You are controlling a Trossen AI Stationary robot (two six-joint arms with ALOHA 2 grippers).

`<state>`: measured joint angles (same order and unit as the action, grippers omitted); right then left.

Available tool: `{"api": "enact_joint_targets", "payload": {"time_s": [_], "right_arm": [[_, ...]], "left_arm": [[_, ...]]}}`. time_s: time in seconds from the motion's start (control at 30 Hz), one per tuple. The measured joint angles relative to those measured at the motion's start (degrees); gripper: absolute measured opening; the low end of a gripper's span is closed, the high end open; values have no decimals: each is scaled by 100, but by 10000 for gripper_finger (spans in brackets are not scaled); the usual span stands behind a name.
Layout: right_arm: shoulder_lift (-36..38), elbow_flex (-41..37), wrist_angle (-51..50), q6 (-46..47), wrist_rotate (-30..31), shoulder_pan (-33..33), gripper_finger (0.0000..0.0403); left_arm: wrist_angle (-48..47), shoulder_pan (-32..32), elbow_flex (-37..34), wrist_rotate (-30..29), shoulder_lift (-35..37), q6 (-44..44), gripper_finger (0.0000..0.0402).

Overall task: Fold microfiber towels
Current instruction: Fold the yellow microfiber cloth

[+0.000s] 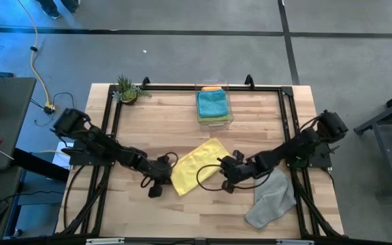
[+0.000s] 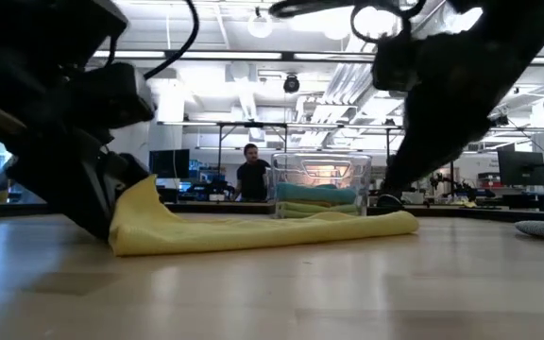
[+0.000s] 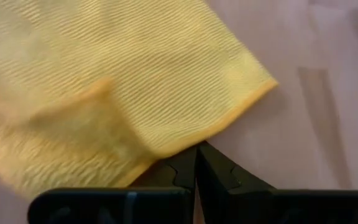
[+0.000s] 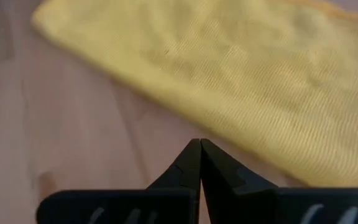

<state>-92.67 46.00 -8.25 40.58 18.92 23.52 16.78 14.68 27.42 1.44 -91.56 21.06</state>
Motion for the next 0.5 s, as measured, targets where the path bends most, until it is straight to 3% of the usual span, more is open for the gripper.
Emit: {"api": "enact_joint_targets", "payload": {"time_s": [0.27,0.5], "right_arm": [[-457,2,1287,-349,188,-496,0],[-781,5,1448,-512,144,-658,0]], "left_arm": [[-681,314,607,472,-101,-32,0],[-1520,570,640,588,686,-88,0]]}}
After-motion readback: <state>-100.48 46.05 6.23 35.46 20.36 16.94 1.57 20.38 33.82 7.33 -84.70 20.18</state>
